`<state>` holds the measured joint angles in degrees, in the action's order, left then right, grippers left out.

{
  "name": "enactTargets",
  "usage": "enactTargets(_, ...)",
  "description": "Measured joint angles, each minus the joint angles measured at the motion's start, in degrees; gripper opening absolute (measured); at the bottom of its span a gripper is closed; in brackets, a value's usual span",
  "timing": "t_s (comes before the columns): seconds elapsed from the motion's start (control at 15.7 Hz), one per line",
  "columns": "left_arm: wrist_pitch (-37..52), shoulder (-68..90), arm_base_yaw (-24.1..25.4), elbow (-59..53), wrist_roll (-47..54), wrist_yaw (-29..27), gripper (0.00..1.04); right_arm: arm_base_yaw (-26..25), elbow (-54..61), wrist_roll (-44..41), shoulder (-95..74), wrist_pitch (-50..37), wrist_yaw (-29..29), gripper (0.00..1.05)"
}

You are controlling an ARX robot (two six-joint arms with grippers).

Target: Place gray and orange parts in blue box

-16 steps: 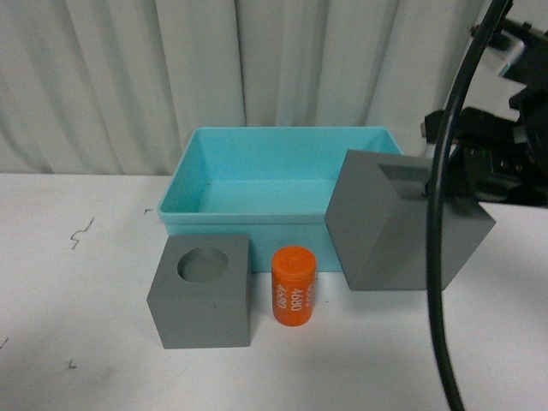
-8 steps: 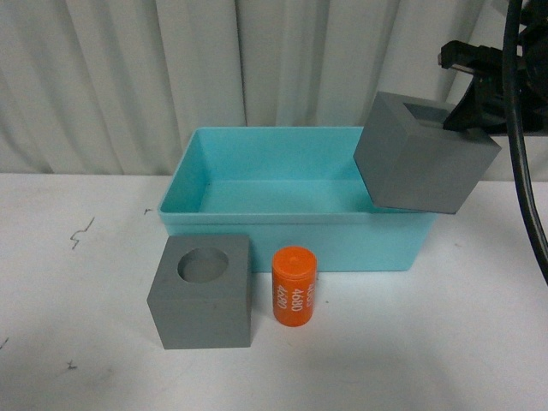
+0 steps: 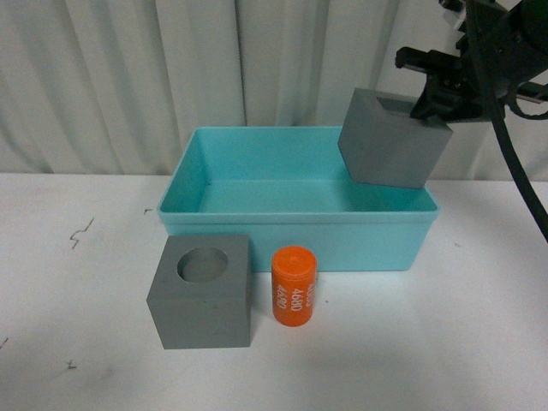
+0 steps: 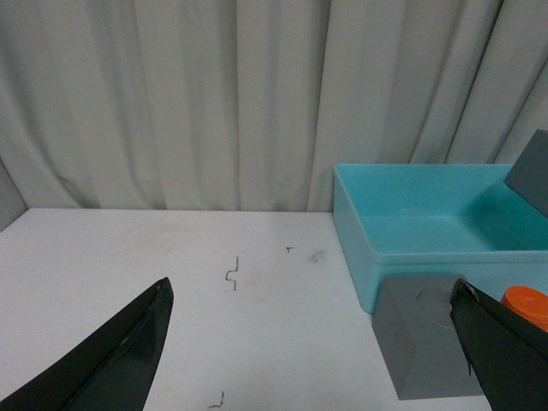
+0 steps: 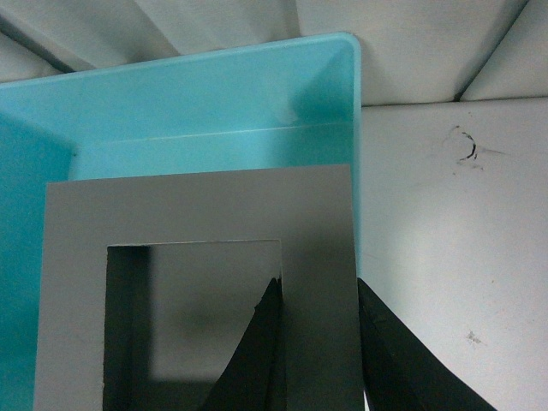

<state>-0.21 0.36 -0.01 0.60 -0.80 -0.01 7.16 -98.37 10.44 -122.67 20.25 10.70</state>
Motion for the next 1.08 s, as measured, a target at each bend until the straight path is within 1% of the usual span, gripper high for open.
enactTargets(0.13,0.0,0.0,0.0,0.0,0.0,0.0,0.98,0.8,-2.3,0.3,-2.9,-0.1,-1.0,0.18)
enactTargets(0.25,0.0,0.0,0.0,0.0,0.0,0.0,0.98,3.0,-2.2,0.7,-4.0,-0.6,-2.3,0.18)
enactTargets(0.45,0.0,0.0,0.0,0.0,0.0,0.0,0.98,4.8,-1.2,0.9,-4.5,-0.5,-8.3,0.18)
enactTargets(0.57,0.0,0.0,0.0,0.0,0.0,0.0,0.98,4.7,-1.2,3.3,-5.8,-0.5,-11.0,0.18)
enactTargets(0.89,0.0,0.0,0.0,0.0,0.0,0.0,0.98,4.5,-1.2,4.6,-5.9,-0.2,-11.2,0.18)
enactTargets(0.95,0.0,0.0,0.0,0.0,0.0,0.0,0.98,4.5,-1.2,5.0,-5.9,-0.4,-11.3,0.25)
enactTargets(1.08,0.0,0.0,0.0,0.0,0.0,0.0,0.98,4.5,-1.2,6.1,-5.8,-2.6,-11.4,0.47)
